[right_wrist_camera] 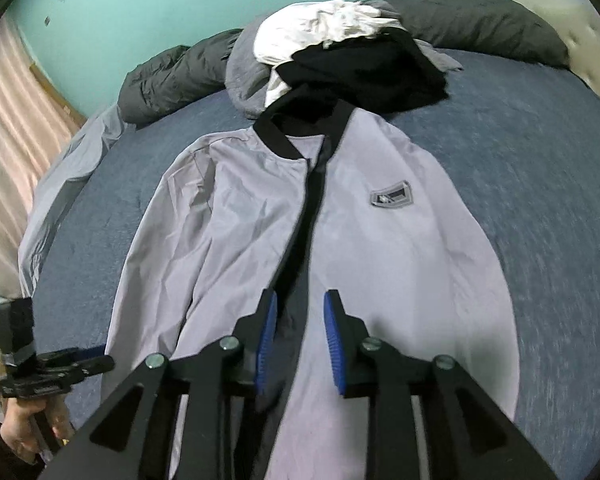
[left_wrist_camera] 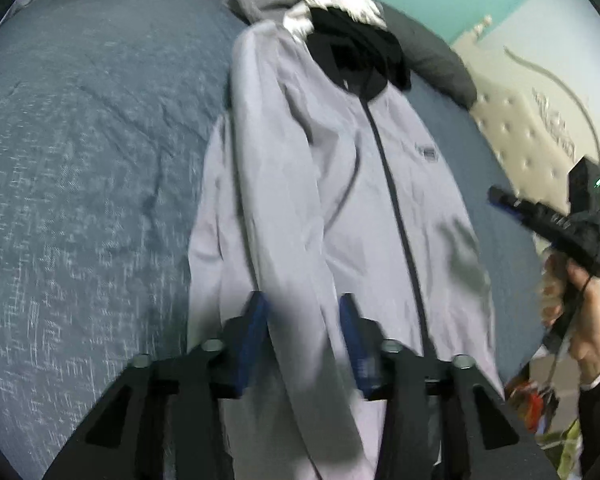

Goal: Fold clothes
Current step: 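Smooth the jacket front along the zipper with the right gripper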

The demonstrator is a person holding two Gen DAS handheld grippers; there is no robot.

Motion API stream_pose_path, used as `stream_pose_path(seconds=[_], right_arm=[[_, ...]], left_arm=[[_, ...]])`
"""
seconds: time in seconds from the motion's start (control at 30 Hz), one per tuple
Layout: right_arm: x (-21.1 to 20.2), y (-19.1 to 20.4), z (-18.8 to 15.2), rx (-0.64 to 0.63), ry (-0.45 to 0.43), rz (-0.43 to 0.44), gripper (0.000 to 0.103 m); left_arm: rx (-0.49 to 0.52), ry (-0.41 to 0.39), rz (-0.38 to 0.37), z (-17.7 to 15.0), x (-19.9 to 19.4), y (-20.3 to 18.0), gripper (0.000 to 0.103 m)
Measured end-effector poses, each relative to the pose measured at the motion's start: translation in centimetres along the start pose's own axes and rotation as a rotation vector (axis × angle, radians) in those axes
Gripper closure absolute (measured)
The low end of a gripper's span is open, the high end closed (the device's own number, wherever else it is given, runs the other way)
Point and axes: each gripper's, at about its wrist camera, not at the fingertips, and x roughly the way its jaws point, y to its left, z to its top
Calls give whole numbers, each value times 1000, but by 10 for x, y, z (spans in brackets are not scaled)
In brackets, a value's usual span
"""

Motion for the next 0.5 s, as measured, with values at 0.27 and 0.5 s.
stream_pose_path(seconds=[0.27,0.5], right_arm=[[-36,-30,-27,59,-13,-12,79],[-55,-59,-40,88,-5,-51,79]], left_arm=[[20,3,27,-8,-13,-3,102],[49,-72,129,26,-77,19,102]])
